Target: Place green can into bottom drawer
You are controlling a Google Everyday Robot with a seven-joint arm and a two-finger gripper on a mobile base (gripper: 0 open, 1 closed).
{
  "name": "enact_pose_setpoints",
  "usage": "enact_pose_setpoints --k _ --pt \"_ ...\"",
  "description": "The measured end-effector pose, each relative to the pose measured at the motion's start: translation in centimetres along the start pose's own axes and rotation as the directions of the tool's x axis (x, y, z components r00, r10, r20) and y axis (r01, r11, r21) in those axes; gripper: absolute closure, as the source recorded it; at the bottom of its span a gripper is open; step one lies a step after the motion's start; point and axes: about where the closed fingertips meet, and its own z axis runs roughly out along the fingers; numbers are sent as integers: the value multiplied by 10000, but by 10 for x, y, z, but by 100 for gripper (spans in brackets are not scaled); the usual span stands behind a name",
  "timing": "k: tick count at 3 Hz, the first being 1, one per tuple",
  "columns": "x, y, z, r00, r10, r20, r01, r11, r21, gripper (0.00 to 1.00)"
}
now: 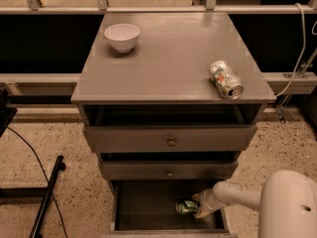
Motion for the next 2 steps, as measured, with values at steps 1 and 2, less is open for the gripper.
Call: enact_pose_setpoints --k 1,2 --pt "2 -1 5 9999 128 101 -128 9999 -54 58" --pt "2 0 7 9998 138 123 -138 9999 -80 35"
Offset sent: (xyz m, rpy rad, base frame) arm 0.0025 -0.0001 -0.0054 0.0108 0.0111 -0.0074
